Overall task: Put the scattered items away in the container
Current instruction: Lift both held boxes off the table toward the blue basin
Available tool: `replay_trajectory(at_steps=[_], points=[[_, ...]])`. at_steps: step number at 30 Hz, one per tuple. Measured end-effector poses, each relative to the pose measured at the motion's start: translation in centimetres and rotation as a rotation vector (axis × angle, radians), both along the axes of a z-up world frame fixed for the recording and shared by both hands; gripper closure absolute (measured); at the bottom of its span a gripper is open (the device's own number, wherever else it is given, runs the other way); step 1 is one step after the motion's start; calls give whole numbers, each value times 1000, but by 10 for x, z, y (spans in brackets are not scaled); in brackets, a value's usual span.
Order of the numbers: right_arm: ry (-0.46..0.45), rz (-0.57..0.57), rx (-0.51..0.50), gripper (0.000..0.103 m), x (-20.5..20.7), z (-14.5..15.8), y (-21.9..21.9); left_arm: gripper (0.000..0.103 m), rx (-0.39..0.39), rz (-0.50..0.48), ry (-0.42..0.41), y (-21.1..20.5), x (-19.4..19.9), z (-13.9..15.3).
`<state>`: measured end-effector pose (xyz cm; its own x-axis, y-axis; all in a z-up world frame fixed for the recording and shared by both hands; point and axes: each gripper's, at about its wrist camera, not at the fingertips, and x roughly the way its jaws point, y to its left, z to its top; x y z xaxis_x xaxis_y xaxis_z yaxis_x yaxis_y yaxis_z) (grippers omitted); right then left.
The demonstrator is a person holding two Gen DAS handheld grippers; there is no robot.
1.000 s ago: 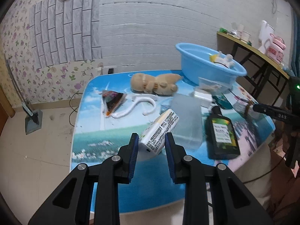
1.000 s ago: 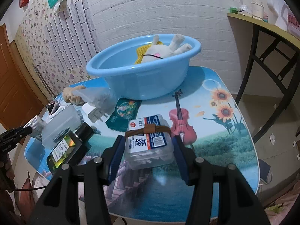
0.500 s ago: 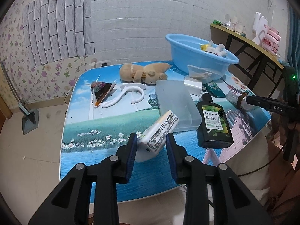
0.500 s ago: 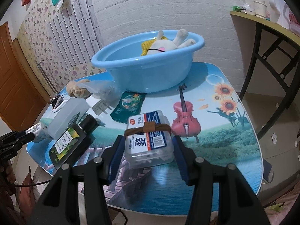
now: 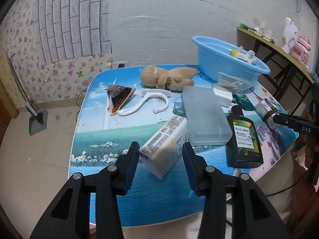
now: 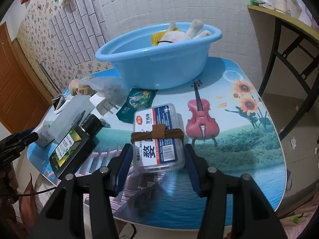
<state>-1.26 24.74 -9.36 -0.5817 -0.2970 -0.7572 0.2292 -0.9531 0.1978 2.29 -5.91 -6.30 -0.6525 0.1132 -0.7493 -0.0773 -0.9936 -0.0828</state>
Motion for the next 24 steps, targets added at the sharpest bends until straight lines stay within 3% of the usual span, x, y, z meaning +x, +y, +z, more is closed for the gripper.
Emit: replay_trajectory(at_steps=[8,9,10,14,19,24], points=[[-5,-1,-2,50,-1,-2,0,60,2,-21,-21,3,-2,-11],[-4,-1,-1,49,-1,-2,0,62,1,-23,-23,3,-1,-12],[-4,-1,-1,49,-1,-2,0,73,4,-31,-23,4,-1,-12],[-5,-2,8,49,-1,-4,-2,81,23,-58,-17,6,2,-10],[14,9,53,49,1,-2,-10,83,16,-54,11,6,7,-3],[14,9,93,41,1,-6,-15,83,24,-48,33,4,9,6]])
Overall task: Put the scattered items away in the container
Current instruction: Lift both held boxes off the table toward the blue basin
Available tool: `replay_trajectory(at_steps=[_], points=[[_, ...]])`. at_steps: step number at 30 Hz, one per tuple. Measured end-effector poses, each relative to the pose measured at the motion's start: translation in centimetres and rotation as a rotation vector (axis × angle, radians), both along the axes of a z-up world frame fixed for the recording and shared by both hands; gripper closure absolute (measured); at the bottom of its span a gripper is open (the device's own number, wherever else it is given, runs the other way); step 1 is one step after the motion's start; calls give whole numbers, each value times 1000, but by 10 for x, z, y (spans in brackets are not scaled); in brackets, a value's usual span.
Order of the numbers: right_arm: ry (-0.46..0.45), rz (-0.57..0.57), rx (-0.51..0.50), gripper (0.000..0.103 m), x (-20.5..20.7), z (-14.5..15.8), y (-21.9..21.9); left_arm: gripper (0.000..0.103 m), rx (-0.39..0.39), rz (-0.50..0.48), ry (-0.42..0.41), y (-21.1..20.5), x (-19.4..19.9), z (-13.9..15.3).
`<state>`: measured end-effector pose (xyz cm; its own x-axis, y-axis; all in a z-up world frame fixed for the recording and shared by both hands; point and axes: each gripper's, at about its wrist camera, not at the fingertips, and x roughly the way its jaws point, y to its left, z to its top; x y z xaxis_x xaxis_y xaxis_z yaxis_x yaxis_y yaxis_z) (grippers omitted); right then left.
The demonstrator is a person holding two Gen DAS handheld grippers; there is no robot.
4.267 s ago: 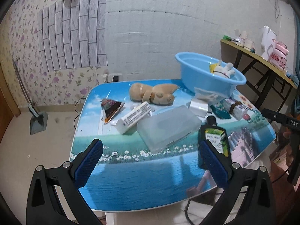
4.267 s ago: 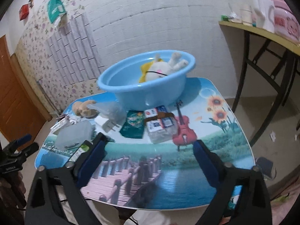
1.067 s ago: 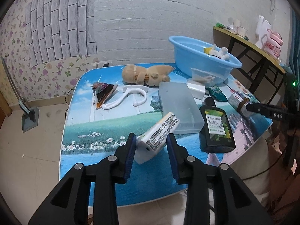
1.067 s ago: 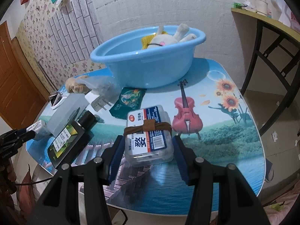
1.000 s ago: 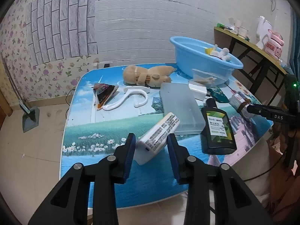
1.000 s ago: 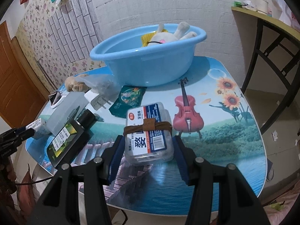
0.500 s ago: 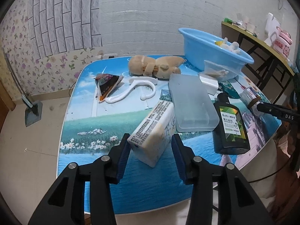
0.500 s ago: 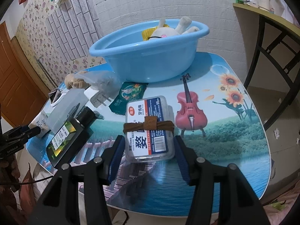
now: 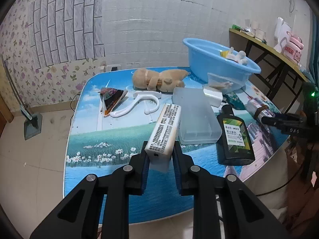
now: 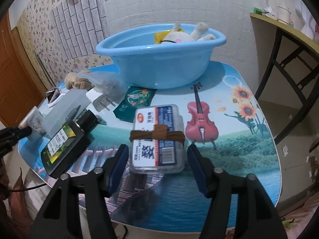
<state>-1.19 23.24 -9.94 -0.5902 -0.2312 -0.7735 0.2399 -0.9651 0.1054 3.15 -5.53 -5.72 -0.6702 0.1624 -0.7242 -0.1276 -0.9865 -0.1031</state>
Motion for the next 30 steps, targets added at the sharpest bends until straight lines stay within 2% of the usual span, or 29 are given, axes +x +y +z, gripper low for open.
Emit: replay_trajectory(at_steps=[3,5,10,13,19,30], points=[[-15,-8,0,42,-1,-3,2,83,-1,1,12,0,1,4],[-4,3,-13,49,1,-1,4,83,-3,3,16,0,1,5],[47,14,-21,50,9,11,6,83,1,2,25,3,1,14],[59,39,-84,52,14,25,6,83,-10,-16,50,9,1,26],[127,87,-125,52,24,53,-1,83,-1,-54,99,22,-7,50],[261,74,-195,52,27,100,11,83,-2,-169,157,72,-42,85]])
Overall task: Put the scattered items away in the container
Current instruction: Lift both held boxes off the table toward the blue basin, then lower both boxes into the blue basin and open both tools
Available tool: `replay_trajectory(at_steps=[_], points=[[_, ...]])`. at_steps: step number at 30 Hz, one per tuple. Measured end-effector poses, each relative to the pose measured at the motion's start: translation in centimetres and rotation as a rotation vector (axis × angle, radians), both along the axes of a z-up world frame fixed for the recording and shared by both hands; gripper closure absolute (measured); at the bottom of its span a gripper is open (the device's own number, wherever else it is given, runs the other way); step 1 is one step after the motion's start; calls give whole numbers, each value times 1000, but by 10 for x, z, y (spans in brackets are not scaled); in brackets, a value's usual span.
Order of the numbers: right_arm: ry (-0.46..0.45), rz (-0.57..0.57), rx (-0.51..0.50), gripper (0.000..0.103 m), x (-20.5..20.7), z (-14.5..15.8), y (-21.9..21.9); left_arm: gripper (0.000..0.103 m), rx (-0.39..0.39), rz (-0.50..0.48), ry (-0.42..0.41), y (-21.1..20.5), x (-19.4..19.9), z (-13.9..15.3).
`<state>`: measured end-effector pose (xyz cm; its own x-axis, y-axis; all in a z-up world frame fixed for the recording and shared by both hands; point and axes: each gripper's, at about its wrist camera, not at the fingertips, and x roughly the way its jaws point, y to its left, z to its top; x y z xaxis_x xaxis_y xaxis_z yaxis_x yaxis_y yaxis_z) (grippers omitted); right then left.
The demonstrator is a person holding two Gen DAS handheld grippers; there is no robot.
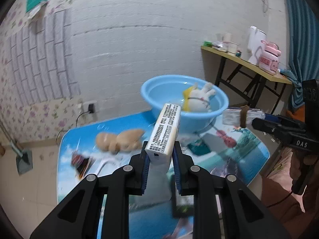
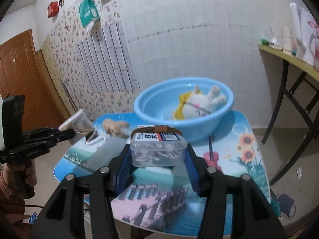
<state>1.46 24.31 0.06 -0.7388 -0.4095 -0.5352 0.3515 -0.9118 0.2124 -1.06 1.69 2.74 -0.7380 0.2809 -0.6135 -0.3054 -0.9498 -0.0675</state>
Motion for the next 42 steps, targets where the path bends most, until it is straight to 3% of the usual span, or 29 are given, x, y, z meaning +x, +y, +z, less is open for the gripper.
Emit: replay_trajectory(at_steps=[9,28,42], points=[[13,-21,-5,52,-26,6,10,83,-10,-74,0,41,-47,9],[-48,-31,-61,52,-108,-27,25,83,-61,-126,-78,85,-135,-24],[-54,-21,-57,52,-106,-27,24,83,-37,-121,-90,83,-120,-26]])
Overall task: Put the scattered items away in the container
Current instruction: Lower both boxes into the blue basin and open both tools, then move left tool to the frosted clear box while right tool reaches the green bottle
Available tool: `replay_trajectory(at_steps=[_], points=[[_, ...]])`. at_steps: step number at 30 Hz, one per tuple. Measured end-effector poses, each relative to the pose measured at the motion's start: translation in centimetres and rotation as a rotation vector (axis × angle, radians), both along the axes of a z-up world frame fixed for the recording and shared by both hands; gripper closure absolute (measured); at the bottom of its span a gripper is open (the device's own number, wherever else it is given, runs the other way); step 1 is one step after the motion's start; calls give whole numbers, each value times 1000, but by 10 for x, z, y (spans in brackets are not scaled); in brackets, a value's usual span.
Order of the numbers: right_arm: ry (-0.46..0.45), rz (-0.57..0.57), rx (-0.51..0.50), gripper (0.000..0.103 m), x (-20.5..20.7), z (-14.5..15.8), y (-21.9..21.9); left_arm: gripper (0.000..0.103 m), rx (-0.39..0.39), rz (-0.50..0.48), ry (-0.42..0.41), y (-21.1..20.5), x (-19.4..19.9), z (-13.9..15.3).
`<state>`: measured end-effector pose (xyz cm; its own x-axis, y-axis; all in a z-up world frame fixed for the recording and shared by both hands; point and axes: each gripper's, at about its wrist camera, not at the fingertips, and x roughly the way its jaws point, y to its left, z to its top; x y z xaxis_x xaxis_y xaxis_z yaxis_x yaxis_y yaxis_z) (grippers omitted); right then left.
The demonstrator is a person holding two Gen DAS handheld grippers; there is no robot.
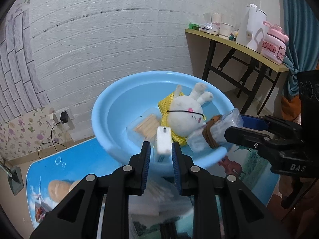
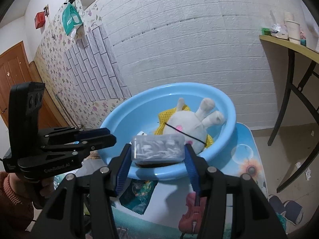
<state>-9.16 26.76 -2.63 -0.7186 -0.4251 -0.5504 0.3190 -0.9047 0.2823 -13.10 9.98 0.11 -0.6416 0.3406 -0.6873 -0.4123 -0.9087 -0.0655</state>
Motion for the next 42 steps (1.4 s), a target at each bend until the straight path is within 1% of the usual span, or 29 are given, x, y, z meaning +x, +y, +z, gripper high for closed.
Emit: replay_trajectory(at_steps=[5,10,14,18,20,26,32,39,42], points=[[-12,-26,22,51,15,3,-2,83,7,20,10,-9,23,5],[-15,-52,47,51,30,5,-2,83,25,64,24,-31,46,11],[-2,-71,67,51,31,9,-4,83,34,96,31,-45,61,15],[-4,-73,44,51,36,17,-9,83,45,116,44,-55,77,19],[0,-66,56,51,43,18,-13,83,46,124,41,-59,85,18],[-34,-66,74,51,64,9,-17,82,45,143,6,-70,106,0],[-109,-67,72,51,76,-11,-18,82,33,158,-53,-80,122,-26],[-154,0,97,51,84,-25,-42,81,22,180,-100,-90,133,-47],[-157,23,110,51,86,-28,-50,78,14,191,-108,-92,135,-51]])
